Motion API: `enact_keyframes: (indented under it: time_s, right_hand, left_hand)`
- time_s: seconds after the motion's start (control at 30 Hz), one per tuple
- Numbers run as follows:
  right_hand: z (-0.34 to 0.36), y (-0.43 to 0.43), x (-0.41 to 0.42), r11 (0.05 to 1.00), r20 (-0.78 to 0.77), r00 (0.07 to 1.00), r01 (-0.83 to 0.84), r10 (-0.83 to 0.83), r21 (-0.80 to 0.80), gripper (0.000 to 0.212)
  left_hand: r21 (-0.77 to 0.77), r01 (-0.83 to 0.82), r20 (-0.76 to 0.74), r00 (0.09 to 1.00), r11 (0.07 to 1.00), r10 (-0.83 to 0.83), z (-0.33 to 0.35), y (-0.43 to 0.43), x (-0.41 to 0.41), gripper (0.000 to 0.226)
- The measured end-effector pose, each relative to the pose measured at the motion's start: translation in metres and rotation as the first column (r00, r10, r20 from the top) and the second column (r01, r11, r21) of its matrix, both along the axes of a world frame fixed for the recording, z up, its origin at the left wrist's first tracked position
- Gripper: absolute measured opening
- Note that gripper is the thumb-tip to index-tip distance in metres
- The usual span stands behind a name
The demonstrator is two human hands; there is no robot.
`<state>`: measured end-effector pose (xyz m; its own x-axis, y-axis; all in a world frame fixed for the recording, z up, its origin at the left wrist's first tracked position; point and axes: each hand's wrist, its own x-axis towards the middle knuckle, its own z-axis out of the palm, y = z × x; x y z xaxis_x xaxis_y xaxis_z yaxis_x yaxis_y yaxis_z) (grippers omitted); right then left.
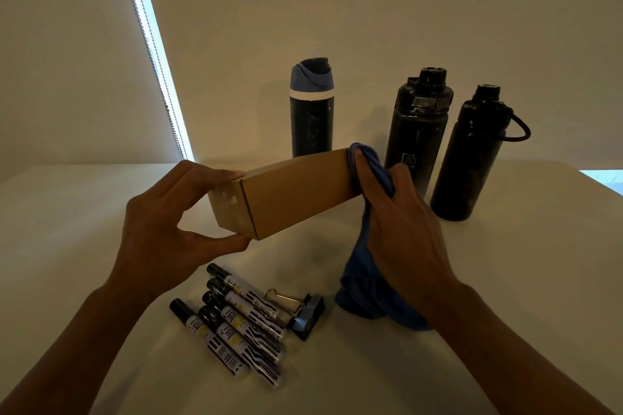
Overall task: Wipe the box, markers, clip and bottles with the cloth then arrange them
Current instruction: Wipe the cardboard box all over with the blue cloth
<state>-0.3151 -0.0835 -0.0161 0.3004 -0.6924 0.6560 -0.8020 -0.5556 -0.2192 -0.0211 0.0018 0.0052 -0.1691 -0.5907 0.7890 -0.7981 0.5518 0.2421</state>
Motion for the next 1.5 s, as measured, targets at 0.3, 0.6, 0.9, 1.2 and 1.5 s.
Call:
enact_keyframes:
  time_s: [0.3,0.6,0.9,1.2,1.5]
  right_hand:
    - [0.001,0.007,-0.002,0.971,0.010,0.971,-0.240,0.240,-0.007,0.060]
    - [0.008,0.010,0.002,0.954,-0.020,0.955,-0.298,0.297,-0.027,0.081]
    - [0.018,0.004,-0.013,0.930,0.029,0.931,-0.366,0.365,0.042,0.074]
    - [0.027,0.010,-0.026,0.850,0.228,0.854,-0.505,0.468,0.147,0.076]
    - [0.017,0.005,-0.022,0.857,0.259,0.866,-0.479,0.427,0.189,0.075]
  left_hand:
    - [0.028,0.015,0.013,1.000,0.999,-0.015,-0.001,-0.002,0.004,0.071]
    - [0.029,-0.006,0.093,0.996,1.000,0.003,0.001,-0.002,-0.002,0.069]
    - [-0.038,-0.030,0.174,0.984,0.999,0.036,0.000,-0.002,-0.009,0.077]
    - [0.204,0.129,-0.193,0.977,0.970,-0.089,0.006,0.002,-0.006,0.107]
    - [0.184,0.182,-0.272,0.954,0.966,-0.127,0.006,0.003,-0.004,0.090]
